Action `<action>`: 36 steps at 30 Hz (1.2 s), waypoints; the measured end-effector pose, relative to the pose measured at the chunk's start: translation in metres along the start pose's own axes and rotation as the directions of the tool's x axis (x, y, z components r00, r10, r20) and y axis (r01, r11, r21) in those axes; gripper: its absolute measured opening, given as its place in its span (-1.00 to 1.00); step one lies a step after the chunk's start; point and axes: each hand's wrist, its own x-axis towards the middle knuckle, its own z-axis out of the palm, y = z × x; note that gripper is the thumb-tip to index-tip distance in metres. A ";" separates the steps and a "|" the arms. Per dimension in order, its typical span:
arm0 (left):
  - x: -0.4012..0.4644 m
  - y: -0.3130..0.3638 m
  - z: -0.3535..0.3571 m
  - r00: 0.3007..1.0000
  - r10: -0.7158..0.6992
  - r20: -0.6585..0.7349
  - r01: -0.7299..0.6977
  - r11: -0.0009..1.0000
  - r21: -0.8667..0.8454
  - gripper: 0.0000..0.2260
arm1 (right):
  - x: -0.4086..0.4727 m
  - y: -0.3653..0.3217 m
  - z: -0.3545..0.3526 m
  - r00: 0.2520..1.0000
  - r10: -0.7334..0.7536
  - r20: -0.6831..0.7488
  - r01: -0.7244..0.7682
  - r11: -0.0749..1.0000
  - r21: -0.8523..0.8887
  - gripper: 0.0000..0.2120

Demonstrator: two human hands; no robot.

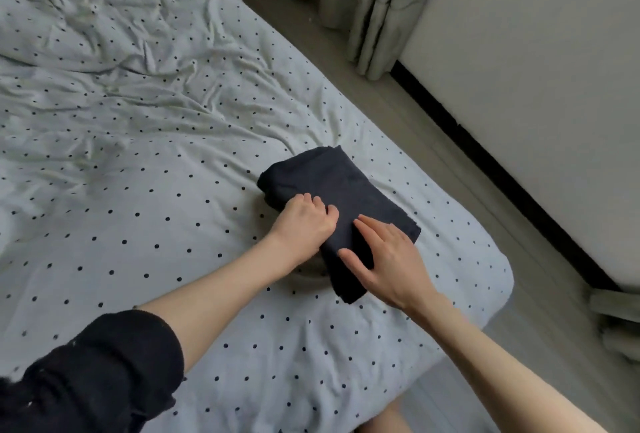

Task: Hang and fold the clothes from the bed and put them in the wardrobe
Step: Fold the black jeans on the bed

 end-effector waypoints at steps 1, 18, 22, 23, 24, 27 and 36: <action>-0.001 0.007 -0.004 0.998 -0.056 0.019 0.057 0.995 -0.077 -0.72 | -0.007 0.000 0.002 0.999 0.009 0.049 -0.006 0.998 -0.060 -0.18; -0.018 0.024 0.008 0.933 -0.119 -0.340 0.044 0.974 -0.222 -0.36 | -0.023 0.022 0.003 0.970 -0.071 -0.231 -0.029 0.916 -0.401 -0.66; -0.016 0.049 -0.013 0.858 -0.110 -0.501 -0.026 0.966 -0.257 -0.64 | -0.045 0.039 -0.022 0.948 -0.121 -0.295 -0.022 0.899 -0.438 -0.68; -0.014 0.057 -0.021 0.847 -0.089 -0.523 -0.057 0.965 -0.255 -0.62 | -0.055 0.046 -0.029 0.932 -0.149 -0.331 -0.016 0.894 -0.449 -0.69; -0.014 0.064 -0.027 0.839 -0.081 -0.537 -0.071 0.964 -0.255 -0.61 | -0.062 0.051 -0.034 0.919 -0.168 -0.356 -0.010 0.893 -0.449 -0.68; 0.004 0.102 -0.070 0.777 -0.001 -0.629 -0.180 0.958 -0.223 -0.66 | -0.108 0.080 -0.068 0.857 -0.157 -0.490 -0.095 0.888 -0.450 -0.65; 0.023 0.292 -0.248 0.442 0.302 -0.845 -0.530 0.848 0.025 -0.62 | -0.334 0.170 -0.181 0.595 -0.129 -0.793 -0.467 0.748 -0.472 -0.57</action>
